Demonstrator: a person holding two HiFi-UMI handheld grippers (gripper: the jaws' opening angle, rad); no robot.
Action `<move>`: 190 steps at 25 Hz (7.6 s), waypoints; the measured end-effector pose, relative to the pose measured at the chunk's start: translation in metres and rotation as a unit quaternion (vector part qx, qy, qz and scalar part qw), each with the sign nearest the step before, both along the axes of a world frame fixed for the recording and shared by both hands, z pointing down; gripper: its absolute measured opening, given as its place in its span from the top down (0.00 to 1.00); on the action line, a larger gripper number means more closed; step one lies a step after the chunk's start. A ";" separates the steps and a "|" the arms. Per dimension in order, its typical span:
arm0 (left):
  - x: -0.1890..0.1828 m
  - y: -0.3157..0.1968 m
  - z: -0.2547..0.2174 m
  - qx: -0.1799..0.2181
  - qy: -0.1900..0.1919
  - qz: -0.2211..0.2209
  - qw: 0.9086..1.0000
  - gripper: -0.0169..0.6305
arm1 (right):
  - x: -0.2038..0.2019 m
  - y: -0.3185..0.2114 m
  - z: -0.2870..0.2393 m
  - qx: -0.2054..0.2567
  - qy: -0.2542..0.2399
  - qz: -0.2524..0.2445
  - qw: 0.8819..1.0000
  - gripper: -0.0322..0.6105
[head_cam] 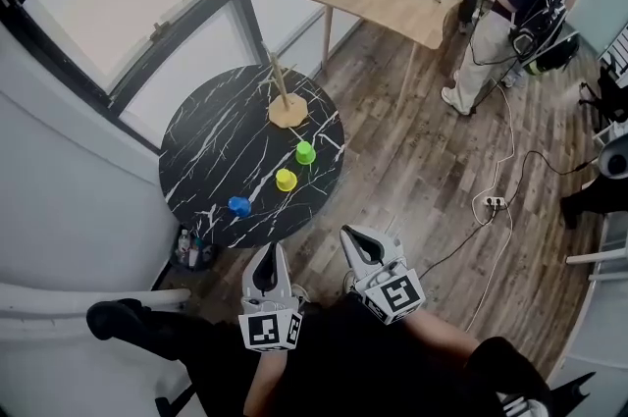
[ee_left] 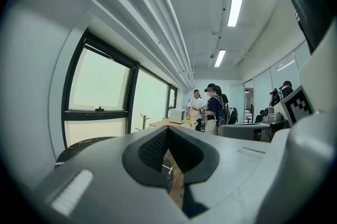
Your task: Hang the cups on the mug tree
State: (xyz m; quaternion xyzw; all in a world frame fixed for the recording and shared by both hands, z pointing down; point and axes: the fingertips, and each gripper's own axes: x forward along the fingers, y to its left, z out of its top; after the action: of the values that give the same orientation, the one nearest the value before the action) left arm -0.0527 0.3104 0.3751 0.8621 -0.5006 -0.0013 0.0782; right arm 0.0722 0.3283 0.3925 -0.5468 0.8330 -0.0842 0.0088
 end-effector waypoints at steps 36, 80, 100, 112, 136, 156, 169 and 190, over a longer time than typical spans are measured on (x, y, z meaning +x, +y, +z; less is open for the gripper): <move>-0.020 -0.187 0.048 -0.039 0.014 0.060 0.997 0.98 | -0.025 -0.166 0.075 -0.062 0.021 0.041 0.997 0.95; 0.018 -0.324 0.143 -0.126 0.012 0.062 0.990 0.98 | -0.009 -0.303 0.276 -0.240 0.082 0.027 0.967 0.69; 0.010 -0.349 0.184 -0.163 0.016 0.052 0.985 0.98 | -0.010 -0.330 0.356 -0.300 0.109 0.024 0.947 0.54; 0.009 -0.354 0.192 -0.172 0.020 0.047 0.984 0.98 | -0.012 -0.337 0.371 -0.308 0.125 0.017 0.943 0.55; 0.005 -0.352 0.166 -0.154 0.028 0.046 0.987 0.98 | -0.001 -0.333 0.344 -0.292 0.131 0.037 0.947 0.61; -0.013 -0.329 0.087 -0.103 0.035 0.043 0.993 0.98 | 0.014 -0.331 0.229 -0.227 0.120 0.055 0.965 0.61; -0.014 -0.319 0.049 -0.085 0.044 0.036 0.995 0.98 | 0.016 -0.327 0.157 -0.182 0.104 0.052 0.976 0.61; -0.007 -0.323 0.027 -0.061 0.048 0.033 0.996 0.98 | 0.026 -0.360 0.032 -0.050 0.074 0.062 0.994 0.61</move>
State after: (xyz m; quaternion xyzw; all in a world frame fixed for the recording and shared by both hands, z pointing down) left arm -0.0594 -0.0124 0.4020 0.8707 -0.4669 -0.0100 0.1543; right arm 0.0977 -0.0320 0.4246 -0.6016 0.7908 -0.0848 -0.0751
